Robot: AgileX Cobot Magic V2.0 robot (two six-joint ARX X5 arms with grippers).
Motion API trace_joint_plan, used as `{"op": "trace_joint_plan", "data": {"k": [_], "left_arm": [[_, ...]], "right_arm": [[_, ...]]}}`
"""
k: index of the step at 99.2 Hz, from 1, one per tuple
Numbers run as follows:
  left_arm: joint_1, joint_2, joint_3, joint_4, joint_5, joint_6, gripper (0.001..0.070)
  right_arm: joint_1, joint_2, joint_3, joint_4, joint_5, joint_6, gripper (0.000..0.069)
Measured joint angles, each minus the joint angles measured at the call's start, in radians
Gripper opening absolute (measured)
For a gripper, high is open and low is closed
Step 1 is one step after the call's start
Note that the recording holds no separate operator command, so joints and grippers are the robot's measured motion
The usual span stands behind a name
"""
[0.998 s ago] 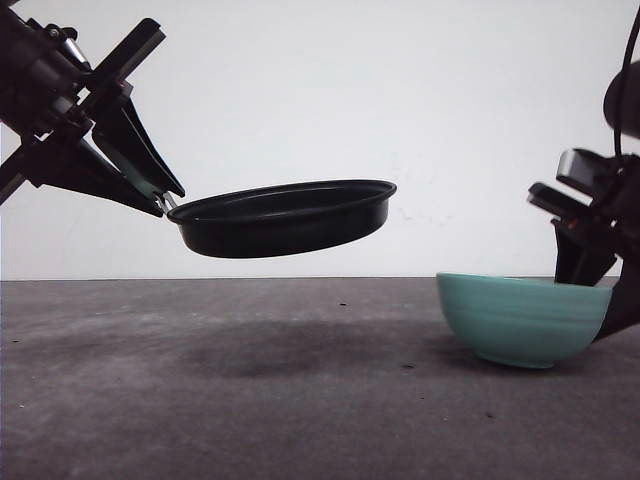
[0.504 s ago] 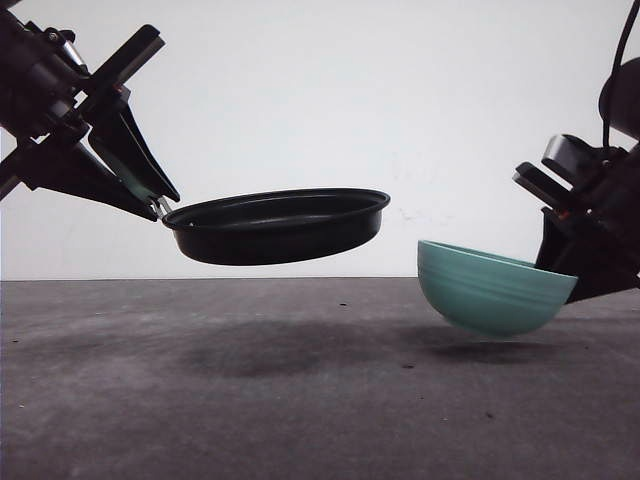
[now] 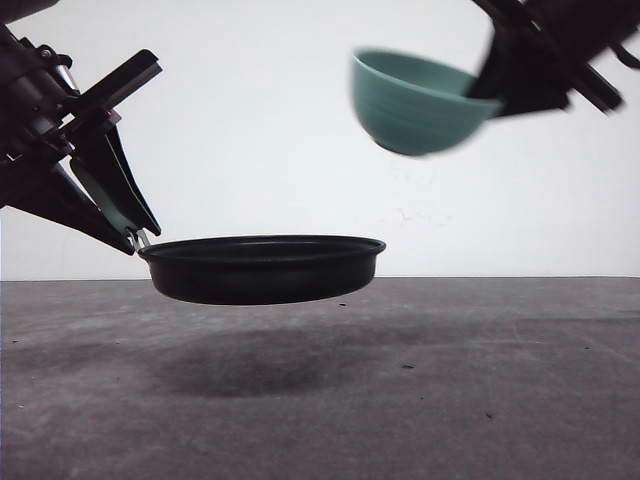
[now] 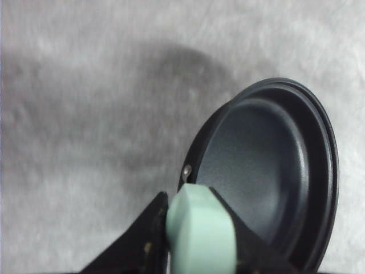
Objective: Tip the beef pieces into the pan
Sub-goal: 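Grasp the rim of the green bowl with the right gripper, then lift and tip the bowl with the right gripper, pouring cubes into the pan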
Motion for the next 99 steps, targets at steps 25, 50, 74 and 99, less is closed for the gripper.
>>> {"op": "trace_joint_plan", "data": {"k": [25, 50, 74, 99], "left_arm": [[-0.030, 0.000, 0.004, -0.037, 0.047, -0.022, 0.0059], [-0.035, 0.000, 0.025, -0.074, 0.056, -0.036, 0.0059], [-0.035, 0.000, 0.115, -0.113, 0.055, -0.037, 0.0059], [-0.036, 0.000, 0.134, -0.134, 0.047, -0.036, 0.0059]], "right_arm": [[0.241, 0.016, 0.000, 0.021, 0.209, -0.054, 0.0019], [0.386, 0.021, 0.000, 0.071, 0.464, -0.278, 0.0019], [0.446, 0.060, 0.000, 0.080, 0.714, -0.447, 0.0018], [0.542, 0.061, 0.000, 0.207, 0.783, -0.719, 0.0018]]}}
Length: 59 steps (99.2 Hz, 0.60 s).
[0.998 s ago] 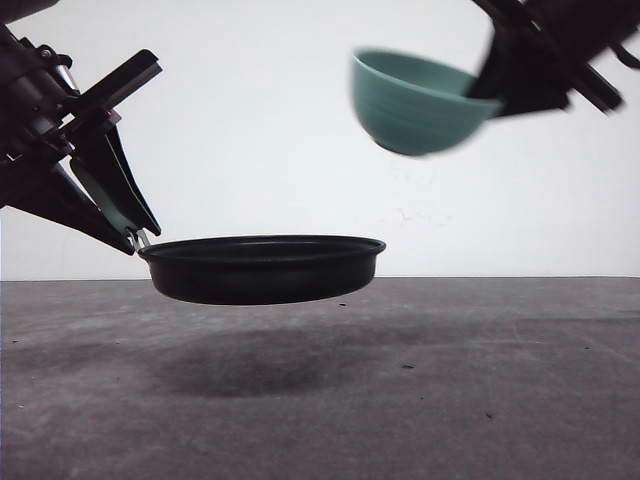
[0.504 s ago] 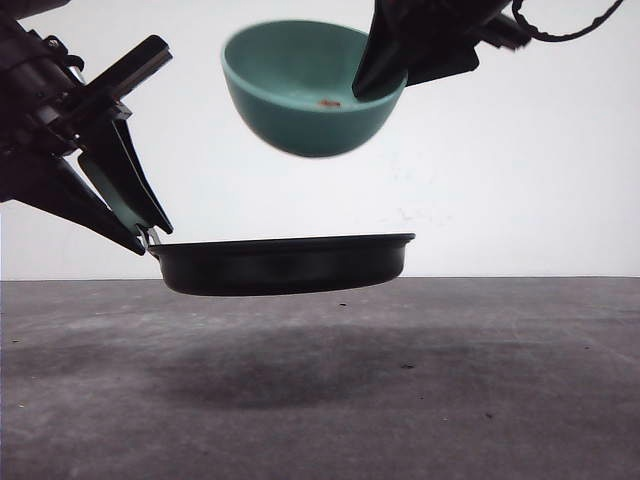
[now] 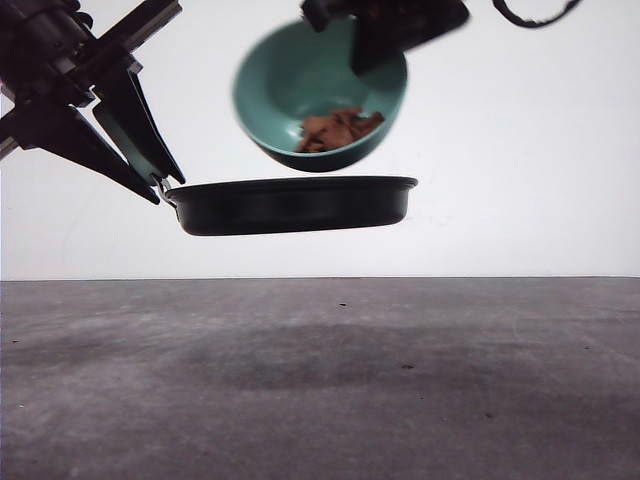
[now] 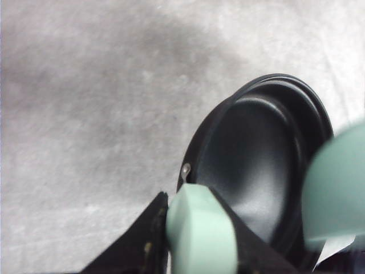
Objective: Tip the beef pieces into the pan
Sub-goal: 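Lift and tip the bowl with the right gripper, pouring cubes into the pan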
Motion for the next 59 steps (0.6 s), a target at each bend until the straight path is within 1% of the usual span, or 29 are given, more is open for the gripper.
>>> {"op": "trace_joint_plan", "data": {"k": [7, 17, 33, 46, 59], "left_arm": [[0.000, 0.000, 0.000, 0.000, -0.001, 0.000, 0.0059], [0.000, 0.000, 0.000, 0.000, -0.001, 0.000, 0.0059], [0.000, 0.000, 0.000, 0.001, -0.002, 0.000, 0.0059], [0.000, 0.000, 0.000, 0.001, -0.002, 0.000, 0.0059], [0.000, 0.000, 0.000, 0.001, -0.002, 0.000, 0.0059]], "right_arm": [[0.020, 0.008, 0.000, 0.010, 0.006, -0.089, 0.0018], [0.039, 0.041, 0.000, 0.031, 0.058, -0.215, 0.0018], [0.048, 0.087, 0.000, 0.127, 0.077, -0.415, 0.0018], [0.053, 0.088, 0.000, 0.254, 0.074, -0.503, 0.0018], [0.053, 0.088, 0.000, 0.299, 0.050, -0.594, 0.0018]]}}
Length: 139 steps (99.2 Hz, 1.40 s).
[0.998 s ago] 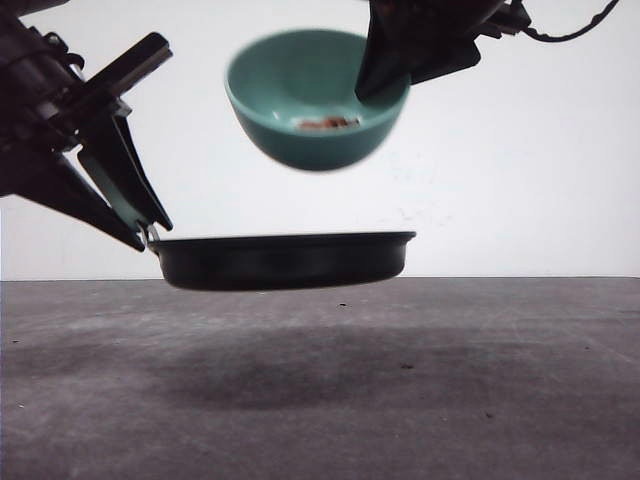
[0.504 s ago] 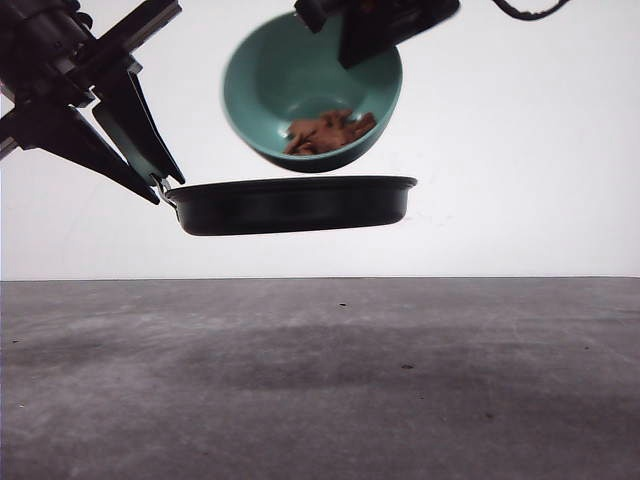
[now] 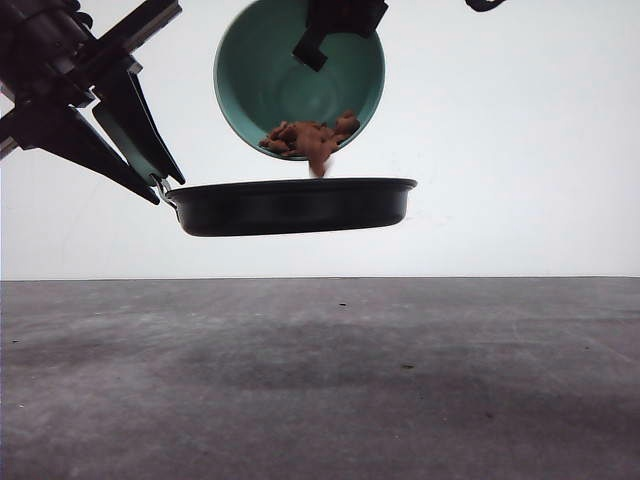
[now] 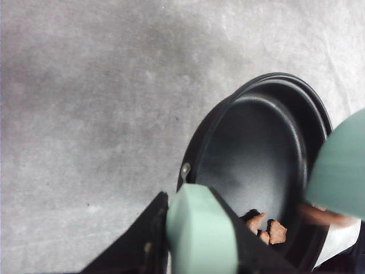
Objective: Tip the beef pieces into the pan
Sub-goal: 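Lift and tip the bowl with the right gripper, pouring cubes into the pan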
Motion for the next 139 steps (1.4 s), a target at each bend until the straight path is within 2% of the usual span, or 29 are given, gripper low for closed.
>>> {"op": "trace_joint_plan", "data": {"k": [15, 44, 60, 100, 110, 121, 129, 139], "left_arm": [[0.000, 0.000, 0.000, 0.004, -0.007, 0.000, 0.0059], [0.000, 0.000, 0.000, 0.014, -0.020, 0.000, 0.0059], [0.002, 0.000, 0.000, 0.035, -0.025, 0.000, 0.0059], [0.002, 0.000, 0.000, 0.063, -0.050, 0.000, 0.0059], [0.002, 0.000, 0.000, 0.063, -0.050, 0.000, 0.0059], [0.002, 0.000, 0.000, 0.063, -0.050, 0.000, 0.0059], [0.002, 0.000, 0.000, 0.060, -0.050, 0.000, 0.0059], [0.002, 0.000, 0.000, 0.061, -0.047, 0.000, 0.0059]], "right_arm": [[0.002, 0.000, 0.000, 0.051, -0.032, -0.122, 0.0018], [0.004, 0.008, 0.000, 0.110, -0.051, -0.207, 0.0018], [0.004, 0.010, 0.000, 0.201, -0.052, -0.221, 0.0018], [-0.026, 0.010, 0.000, 0.218, -0.079, -0.200, 0.0018], [-0.044, 0.010, 0.000, 0.218, -0.085, -0.108, 0.0018], [-0.063, 0.005, 0.001, 0.204, -0.034, 0.121, 0.0018], [-0.074, -0.023, 0.024, 0.095, -0.044, 0.316, 0.0018], [-0.101, -0.054, 0.131, -0.097, -0.153, 0.556, 0.0018]]}}
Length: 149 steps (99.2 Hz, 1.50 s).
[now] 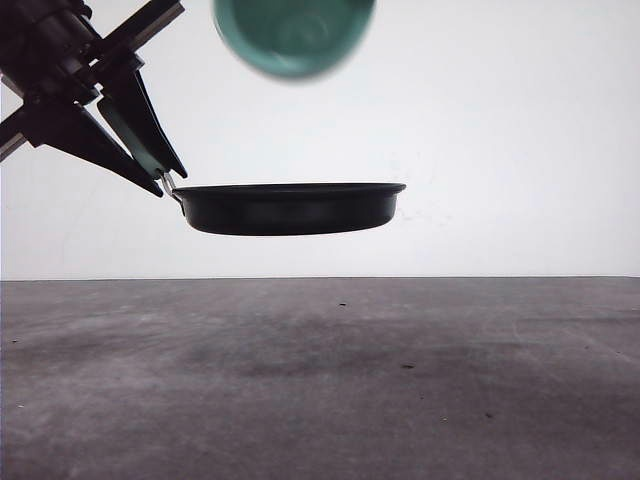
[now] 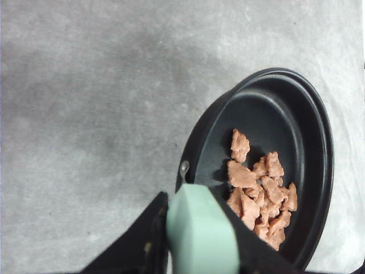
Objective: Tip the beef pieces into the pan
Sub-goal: 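Lift and tip the bowl with the right gripper, pouring cubes into the pan, then lower the emptied bowl back onto the table with the right gripper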
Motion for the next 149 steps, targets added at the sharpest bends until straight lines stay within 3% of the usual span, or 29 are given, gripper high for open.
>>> {"op": "trace_joint_plan", "data": {"k": [18, 31, 42, 56, 91, 106, 125, 149], "left_arm": [[0.000, 0.000, 0.000, 0.005, 0.002, 0.000, 0.0058], [0.000, 0.000, 0.000, 0.033, 0.002, 0.000, 0.0058], [0.000, 0.000, 0.000, 0.047, 0.002, 0.000, 0.0058], [0.000, 0.000, 0.000, 0.050, 0.000, 0.010, 0.0058], [0.000, 0.000, 0.000, 0.051, -0.002, 0.013, 0.0058], [0.000, 0.000, 0.000, 0.048, 0.000, 0.014, 0.0058], [0.000, 0.000, 0.000, 0.035, 0.041, 0.015, 0.0058], [-0.010, 0.000, 0.000, 0.017, 0.042, 0.015, 0.0058]], "right_arm": [[-0.124, -0.004, 0.271, -0.391, -0.245, 0.333, 0.0018], [-0.272, -0.017, 0.352, -0.602, -0.266, 0.533, 0.0018], [-0.409, -0.026, 0.350, -0.839, -0.315, 0.628, 0.0018], [-0.576, -0.014, 0.249, -1.054, -0.420, 0.668, 0.0018], [-0.753, -0.008, -0.162, -1.007, -0.555, 0.688, 0.0018], [-0.752, -0.007, -0.175, -0.988, -0.559, 0.688, 0.0018], [-0.752, -0.007, -0.175, -0.964, -0.560, 0.689, 0.0018], [-0.732, -0.002, -0.175, -0.961, -0.581, 0.692, 0.0018]]}}
